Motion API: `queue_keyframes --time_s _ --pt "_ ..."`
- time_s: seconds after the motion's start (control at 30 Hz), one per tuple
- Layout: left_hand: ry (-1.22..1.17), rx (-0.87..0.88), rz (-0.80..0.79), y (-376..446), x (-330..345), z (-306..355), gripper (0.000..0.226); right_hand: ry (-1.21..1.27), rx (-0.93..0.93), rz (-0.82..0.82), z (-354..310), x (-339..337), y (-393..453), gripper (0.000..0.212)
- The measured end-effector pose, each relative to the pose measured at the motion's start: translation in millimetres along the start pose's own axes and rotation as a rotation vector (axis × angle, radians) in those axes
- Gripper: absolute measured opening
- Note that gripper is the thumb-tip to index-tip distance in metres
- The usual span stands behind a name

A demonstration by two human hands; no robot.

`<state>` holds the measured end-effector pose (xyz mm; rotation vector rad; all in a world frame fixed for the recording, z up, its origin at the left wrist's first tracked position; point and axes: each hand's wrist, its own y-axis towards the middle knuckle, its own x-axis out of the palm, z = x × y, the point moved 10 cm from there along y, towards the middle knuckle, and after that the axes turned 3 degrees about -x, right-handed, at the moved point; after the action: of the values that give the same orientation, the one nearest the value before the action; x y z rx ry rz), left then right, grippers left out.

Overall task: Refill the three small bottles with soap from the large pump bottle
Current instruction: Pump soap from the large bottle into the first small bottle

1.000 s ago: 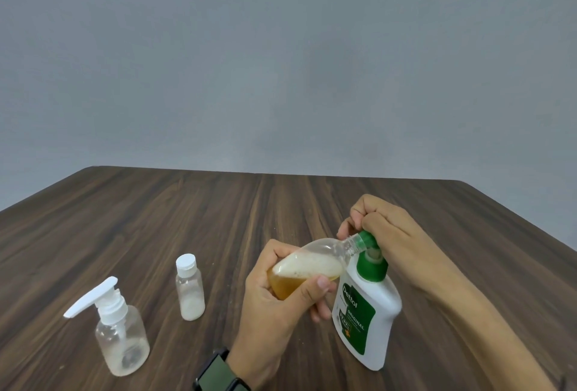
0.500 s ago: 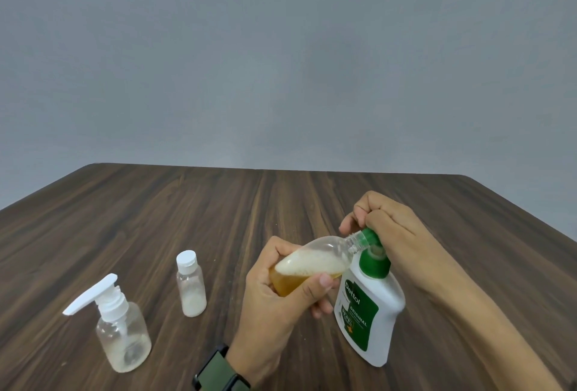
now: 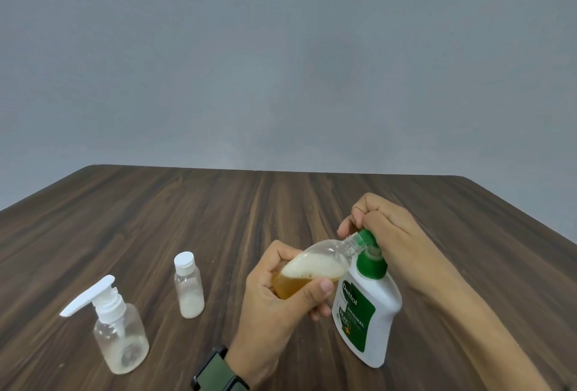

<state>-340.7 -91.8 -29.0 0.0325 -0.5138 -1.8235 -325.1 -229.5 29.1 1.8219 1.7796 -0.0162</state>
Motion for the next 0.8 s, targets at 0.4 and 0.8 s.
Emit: queue_keyframes --time_s 0.4,0.8 --pt "0.038 0.028 0.022 3 -6 6 0.036 -0.001 -0.008 -0.055 -1 3 1 0.022" --pt "0.048 0.008 -0.021 3 -4 8 0.042 0.056 0.012 -0.032 4 4 0 0.017"
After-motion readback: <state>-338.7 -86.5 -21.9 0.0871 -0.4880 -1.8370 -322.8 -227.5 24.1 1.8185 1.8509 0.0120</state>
